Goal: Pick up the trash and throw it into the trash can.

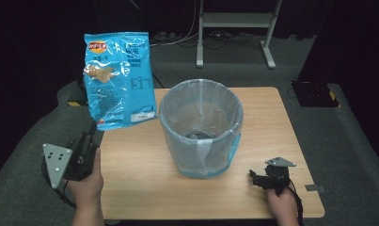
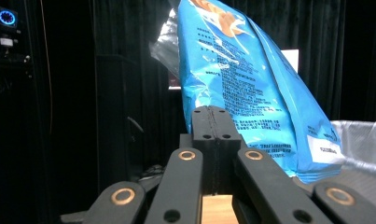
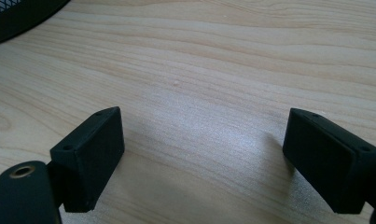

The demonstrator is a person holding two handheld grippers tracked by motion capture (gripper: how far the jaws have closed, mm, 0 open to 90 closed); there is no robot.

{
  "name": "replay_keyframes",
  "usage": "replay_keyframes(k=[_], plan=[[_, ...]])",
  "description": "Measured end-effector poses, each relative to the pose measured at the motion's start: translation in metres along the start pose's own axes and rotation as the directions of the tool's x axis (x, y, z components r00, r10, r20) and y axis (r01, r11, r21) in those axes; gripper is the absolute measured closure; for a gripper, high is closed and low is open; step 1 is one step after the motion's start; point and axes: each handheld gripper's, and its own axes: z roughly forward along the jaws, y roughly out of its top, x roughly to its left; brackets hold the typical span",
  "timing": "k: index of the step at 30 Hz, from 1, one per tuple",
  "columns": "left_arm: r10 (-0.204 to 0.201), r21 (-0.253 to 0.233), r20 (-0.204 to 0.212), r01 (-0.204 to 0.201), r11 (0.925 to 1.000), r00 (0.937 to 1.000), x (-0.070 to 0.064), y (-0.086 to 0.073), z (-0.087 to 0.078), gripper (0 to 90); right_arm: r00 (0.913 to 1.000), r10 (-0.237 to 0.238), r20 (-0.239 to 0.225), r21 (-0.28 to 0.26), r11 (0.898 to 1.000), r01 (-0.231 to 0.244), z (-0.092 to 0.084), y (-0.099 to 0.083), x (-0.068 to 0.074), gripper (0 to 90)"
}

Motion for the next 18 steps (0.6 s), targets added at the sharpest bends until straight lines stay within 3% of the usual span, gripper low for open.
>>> replay_keyframes(k=[4,11,18], plan=[[-0.017,-0.018,0.019,0.017,0.9997,0.9997,-0.007,0.005,0.007,90.0,1.0,-0.003,0.0,0.0,1.0,0.003,0.0,0.0,0.0,12.3],[-0.01,-0.029,0.042,0.011,0.9995,0.9991,-0.018,0.012,0.014,90.0,1.0,-0.009,-0.001,0.0,1.0,0.009,0.0,0.0,0.0,12.4],[-0.014,-0.029,0.066,0.016,0.9994,0.9977,-0.035,0.009,0.019,90.0,0.9999,-0.016,-0.002,-0.001,1.0,0.016,0.0,0.0,0.0,12.7]])
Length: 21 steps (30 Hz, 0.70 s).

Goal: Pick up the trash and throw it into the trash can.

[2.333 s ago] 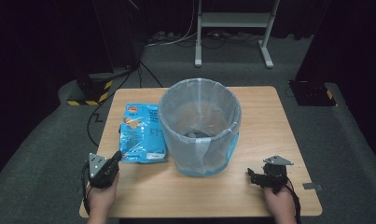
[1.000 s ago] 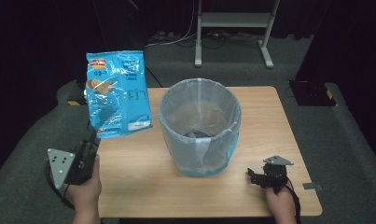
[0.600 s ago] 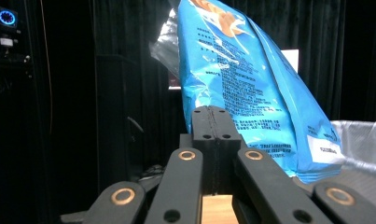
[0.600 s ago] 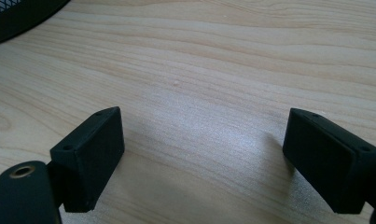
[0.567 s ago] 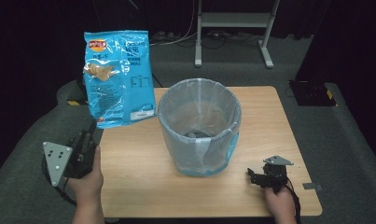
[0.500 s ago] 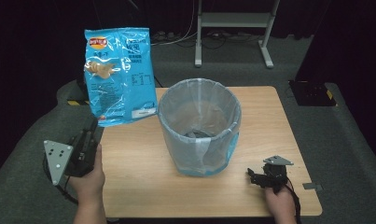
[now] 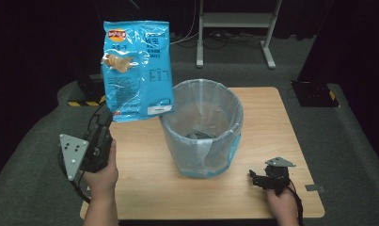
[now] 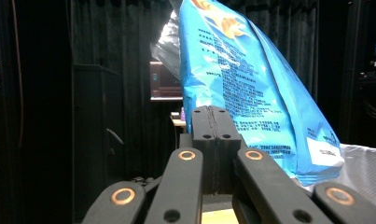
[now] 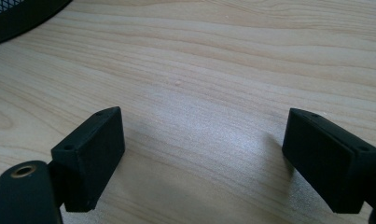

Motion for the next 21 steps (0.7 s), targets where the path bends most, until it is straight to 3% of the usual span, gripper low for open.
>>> replay_keyframes(k=[11,21], plan=[[-0.005,0.012,0.067,0.004,0.9999,0.9978,-0.032,-0.004,0.017,90.0,1.0,0.001,-0.005,0.002,1.0,-0.001,0.0,0.0,0.0,12.6],[-0.012,0.026,0.137,0.008,0.9996,0.9904,-0.064,-0.01,0.035,90.0,1.0,0.003,-0.005,0.003,1.0,-0.003,0.0,0.0,0.0,12.6]])
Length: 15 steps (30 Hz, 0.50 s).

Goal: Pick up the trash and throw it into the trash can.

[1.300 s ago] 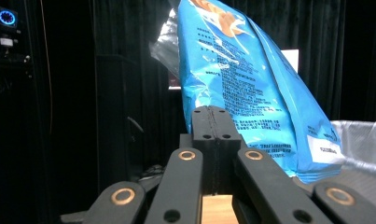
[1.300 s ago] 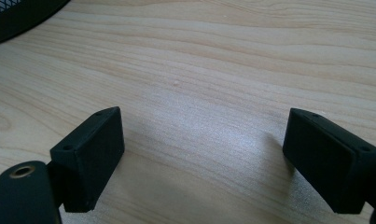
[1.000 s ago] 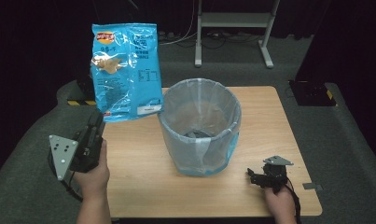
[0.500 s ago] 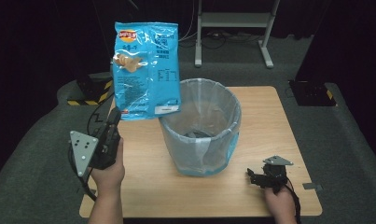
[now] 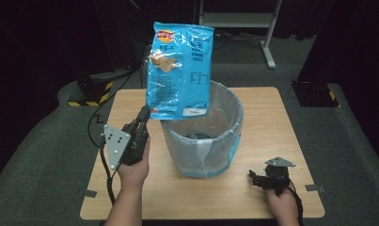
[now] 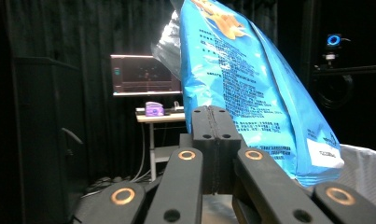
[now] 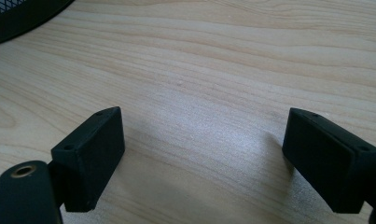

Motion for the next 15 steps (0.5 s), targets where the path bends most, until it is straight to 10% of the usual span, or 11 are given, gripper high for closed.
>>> replay_keyframes(k=[15], plan=[[0.009,0.024,0.062,-0.011,0.9997,0.9981,-0.029,-0.006,0.022,90.0,1.0,-0.003,0.002,-0.001,1.0,0.003,0.0,0.0,0.0,12.8]])
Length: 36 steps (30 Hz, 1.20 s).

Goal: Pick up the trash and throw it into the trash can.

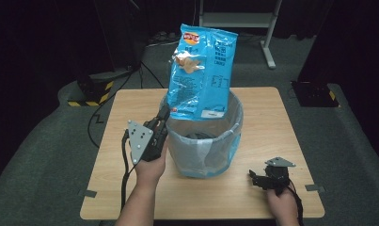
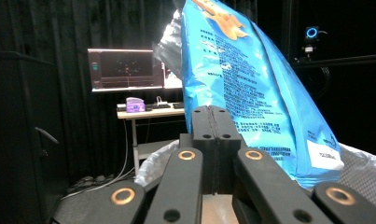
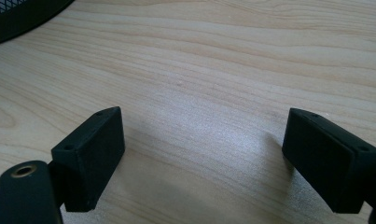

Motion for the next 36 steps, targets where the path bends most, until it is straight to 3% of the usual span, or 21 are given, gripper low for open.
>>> replay_keyframes(k=[14,16,19,21,29,36], plan=[[0.006,0.024,0.006,-0.006,0.9997,1.0,-0.008,-0.002,0.01,90.0,1.0,0.002,-0.003,0.001,1.0,-0.002,0.0,0.0,0.0,12.8],[-0.007,0.054,0.037,0.005,0.9985,0.9993,-0.006,-0.003,0.012,88.9,1.0,0.002,-0.003,0.001,1.0,-0.002,0.0,0.0,0.0,12.8],[-0.04,0.08,0.061,0.036,0.9962,0.9973,0.0,-0.004,0.014,61.7,1.0,0.002,-0.003,0.0,1.0,-0.002,0.0,0.0,0.0,12.8],[-0.04,0.088,0.066,0.034,0.9956,0.997,0.002,-0.006,0.013,57.1,1.0,0.003,-0.004,0.001,1.0,-0.003,0.0,0.0,0.0,12.9],[-0.03,0.092,0.067,0.024,0.9954,0.9973,0.004,-0.01,0.011,55.9,1.0,0.004,-0.005,0.001,1.0,-0.004,0.0,0.0,0.0,12.9],[-0.006,0.088,0.073,0.0,0.9961,0.9973,0.004,-0.011,0.006,68.2,1.0,0.004,-0.005,0.001,1.0,-0.004,0.0,0.0,0.0,12.9]])
